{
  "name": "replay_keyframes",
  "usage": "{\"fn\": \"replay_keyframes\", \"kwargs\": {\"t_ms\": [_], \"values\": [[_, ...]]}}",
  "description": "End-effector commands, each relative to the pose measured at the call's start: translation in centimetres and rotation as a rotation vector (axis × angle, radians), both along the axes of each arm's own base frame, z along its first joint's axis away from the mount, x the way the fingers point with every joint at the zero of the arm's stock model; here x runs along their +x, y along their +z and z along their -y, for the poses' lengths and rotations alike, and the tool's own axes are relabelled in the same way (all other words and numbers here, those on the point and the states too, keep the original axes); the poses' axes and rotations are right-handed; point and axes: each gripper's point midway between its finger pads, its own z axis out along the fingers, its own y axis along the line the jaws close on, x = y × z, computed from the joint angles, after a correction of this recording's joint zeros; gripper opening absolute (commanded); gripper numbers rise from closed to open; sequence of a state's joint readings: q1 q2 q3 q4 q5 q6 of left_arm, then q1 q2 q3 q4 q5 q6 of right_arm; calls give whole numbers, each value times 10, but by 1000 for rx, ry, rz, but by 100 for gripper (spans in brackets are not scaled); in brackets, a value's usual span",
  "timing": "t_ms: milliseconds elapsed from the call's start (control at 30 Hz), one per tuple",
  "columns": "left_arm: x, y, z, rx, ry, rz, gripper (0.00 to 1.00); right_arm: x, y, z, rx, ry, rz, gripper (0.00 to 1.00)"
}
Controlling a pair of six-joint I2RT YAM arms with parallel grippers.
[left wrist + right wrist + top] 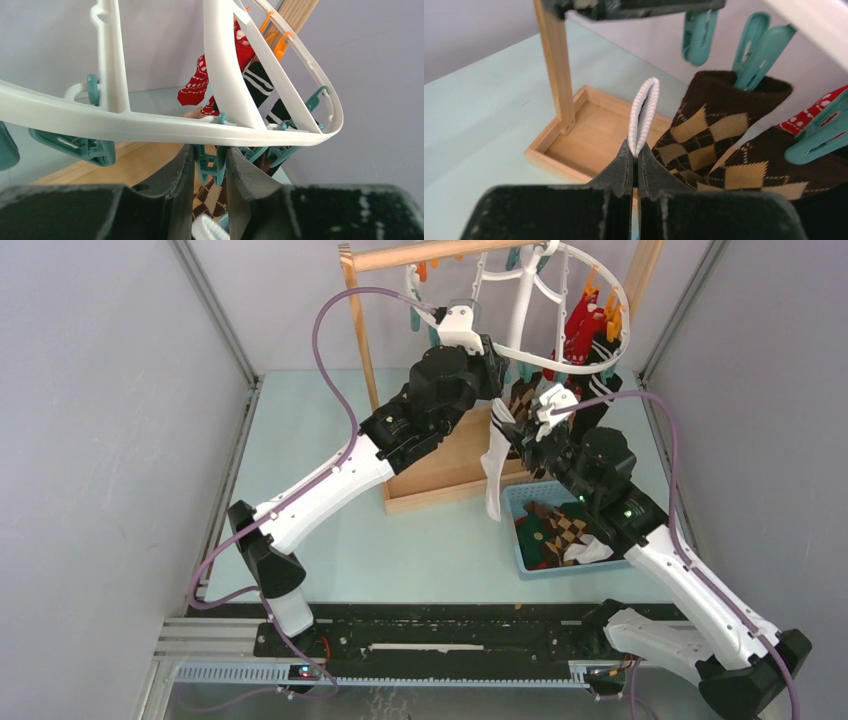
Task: Clip the socks to the hanger
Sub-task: Clamp the sock onto the hanger.
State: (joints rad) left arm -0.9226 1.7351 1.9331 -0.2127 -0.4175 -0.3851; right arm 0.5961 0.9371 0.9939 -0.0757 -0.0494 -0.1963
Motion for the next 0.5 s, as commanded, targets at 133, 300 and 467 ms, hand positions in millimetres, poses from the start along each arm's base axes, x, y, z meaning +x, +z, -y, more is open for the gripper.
{"fn": "replay_keyframes", "kwargs": {"t_ms": [133, 300, 467], "values": [[-3, 38, -9, -79, 22, 48, 1, 22, 49, 7, 122, -121, 84, 0], [-4, 38, -9, -80, 21, 46, 1, 28, 44, 13, 103, -167, 78, 0], [-4, 38, -9, -79, 22, 45, 1, 30, 45, 14, 92, -174, 89, 0]]}}
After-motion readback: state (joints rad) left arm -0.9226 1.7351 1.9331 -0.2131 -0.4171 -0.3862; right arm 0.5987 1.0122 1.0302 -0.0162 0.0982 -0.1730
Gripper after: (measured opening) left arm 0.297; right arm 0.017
